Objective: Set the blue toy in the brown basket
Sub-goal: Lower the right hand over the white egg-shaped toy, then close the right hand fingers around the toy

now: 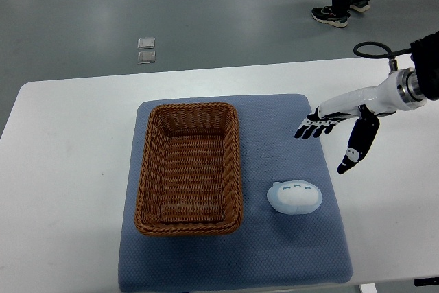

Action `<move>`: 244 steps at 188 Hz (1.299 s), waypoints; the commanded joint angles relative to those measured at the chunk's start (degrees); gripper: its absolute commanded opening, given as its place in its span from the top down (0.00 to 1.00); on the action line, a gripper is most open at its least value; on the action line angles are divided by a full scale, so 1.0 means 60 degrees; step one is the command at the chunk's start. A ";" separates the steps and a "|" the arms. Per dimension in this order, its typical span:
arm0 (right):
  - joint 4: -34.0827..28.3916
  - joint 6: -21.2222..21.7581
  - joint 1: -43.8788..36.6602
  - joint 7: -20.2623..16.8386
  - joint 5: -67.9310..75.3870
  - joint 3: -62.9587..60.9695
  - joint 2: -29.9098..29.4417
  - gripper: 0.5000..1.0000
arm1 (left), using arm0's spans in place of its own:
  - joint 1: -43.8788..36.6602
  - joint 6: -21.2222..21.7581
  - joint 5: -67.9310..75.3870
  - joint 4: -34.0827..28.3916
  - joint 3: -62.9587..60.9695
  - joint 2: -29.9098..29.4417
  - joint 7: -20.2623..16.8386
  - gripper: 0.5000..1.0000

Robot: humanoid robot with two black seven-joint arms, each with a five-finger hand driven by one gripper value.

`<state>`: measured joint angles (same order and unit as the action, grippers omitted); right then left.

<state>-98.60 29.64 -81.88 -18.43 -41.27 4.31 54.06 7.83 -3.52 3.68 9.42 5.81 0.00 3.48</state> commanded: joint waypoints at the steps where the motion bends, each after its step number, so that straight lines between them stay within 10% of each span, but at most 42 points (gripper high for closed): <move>1: -0.0002 -0.0443 0.0375 0.0054 -0.0007 -0.0015 -0.0221 0.19 | -0.0001 0.0001 0.0002 -0.0032 -0.0001 0.0000 0.0006 0.00; 244: 0.0980 -0.2391 0.3407 0.0830 -0.1238 -0.0293 -0.1730 0.28 | -0.0015 0.0015 0.0002 -0.0076 -0.0059 0.0000 0.0006 0.00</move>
<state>-93.18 15.46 -62.42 -13.54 -48.12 3.28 44.15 7.74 -3.42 3.70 9.01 5.48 0.00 3.48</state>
